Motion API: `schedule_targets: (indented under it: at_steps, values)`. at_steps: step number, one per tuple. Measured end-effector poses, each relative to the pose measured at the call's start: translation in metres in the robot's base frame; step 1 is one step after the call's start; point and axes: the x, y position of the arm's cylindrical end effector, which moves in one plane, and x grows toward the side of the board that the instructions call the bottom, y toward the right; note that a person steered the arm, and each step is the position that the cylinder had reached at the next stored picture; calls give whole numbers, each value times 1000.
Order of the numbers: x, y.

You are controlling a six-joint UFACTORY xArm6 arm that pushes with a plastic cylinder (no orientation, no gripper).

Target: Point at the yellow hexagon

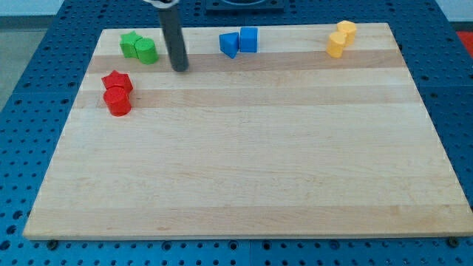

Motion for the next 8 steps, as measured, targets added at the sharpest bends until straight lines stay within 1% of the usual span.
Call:
schedule_targets:
  at_steps: [1, 3, 4, 6, 7, 8]
  values:
    - [12, 58]
    - [8, 155]
    - [-4, 180]
    - [-48, 192]
    - [-55, 217]
    - [-76, 225]
